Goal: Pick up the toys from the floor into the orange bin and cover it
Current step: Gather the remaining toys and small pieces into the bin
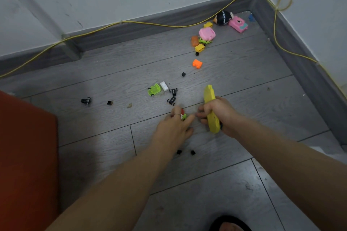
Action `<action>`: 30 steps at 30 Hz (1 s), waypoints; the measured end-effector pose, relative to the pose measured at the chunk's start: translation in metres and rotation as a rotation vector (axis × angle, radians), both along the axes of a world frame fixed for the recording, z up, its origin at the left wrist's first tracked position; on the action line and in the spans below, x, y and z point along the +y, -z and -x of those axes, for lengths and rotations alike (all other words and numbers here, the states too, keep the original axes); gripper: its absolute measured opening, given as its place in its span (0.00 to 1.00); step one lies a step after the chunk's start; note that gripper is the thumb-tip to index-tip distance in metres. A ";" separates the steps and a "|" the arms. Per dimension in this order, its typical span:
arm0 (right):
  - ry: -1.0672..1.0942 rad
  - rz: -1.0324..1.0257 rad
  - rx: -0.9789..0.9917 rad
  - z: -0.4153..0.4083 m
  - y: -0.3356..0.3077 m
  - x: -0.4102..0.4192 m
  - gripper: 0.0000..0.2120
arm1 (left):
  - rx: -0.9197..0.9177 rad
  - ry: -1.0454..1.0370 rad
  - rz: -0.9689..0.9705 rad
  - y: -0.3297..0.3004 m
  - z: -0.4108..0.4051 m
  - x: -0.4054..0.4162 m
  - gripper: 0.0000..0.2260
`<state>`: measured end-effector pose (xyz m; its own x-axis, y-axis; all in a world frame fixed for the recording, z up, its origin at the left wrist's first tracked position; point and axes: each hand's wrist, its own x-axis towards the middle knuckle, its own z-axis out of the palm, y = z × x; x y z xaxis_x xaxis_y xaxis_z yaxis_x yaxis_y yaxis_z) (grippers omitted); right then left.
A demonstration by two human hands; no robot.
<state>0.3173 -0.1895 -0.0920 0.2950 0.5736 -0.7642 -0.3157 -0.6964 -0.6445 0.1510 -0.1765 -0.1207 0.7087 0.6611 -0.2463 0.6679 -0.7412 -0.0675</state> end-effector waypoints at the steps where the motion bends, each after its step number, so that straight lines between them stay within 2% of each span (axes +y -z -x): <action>1: 0.010 0.000 0.000 -0.001 0.001 0.000 0.18 | -0.056 0.019 -0.021 0.002 0.004 -0.002 0.22; 2: 0.013 -0.001 0.005 -0.001 0.001 -0.001 0.20 | -0.100 0.028 -0.020 0.004 0.005 -0.003 0.22; 5: 0.004 -0.002 0.021 0.003 0.002 -0.001 0.22 | -0.033 0.008 0.038 0.000 0.003 -0.002 0.20; 10: 0.003 0.006 0.044 0.014 -0.005 0.004 0.23 | -0.064 -0.040 0.095 -0.011 -0.002 0.004 0.15; 15: 0.033 -0.006 0.062 0.021 -0.010 0.005 0.20 | -0.087 -0.137 0.134 -0.008 0.001 0.006 0.29; 17: 0.040 -0.005 0.052 0.023 -0.013 0.005 0.18 | -0.084 -0.152 0.152 -0.008 0.001 0.005 0.27; 23: 0.036 0.010 0.023 0.032 -0.021 0.004 0.20 | -0.120 -0.247 0.188 -0.005 0.003 -0.004 0.27; 30: 0.005 0.000 0.008 0.038 -0.030 0.005 0.15 | -0.398 -0.446 0.304 -0.002 0.031 0.028 0.13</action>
<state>0.2790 -0.1843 -0.0618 0.2916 0.5721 -0.7666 -0.3248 -0.6946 -0.6419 0.1202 -0.1488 -0.1184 0.4592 0.8542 -0.2439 0.8453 -0.3357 0.4158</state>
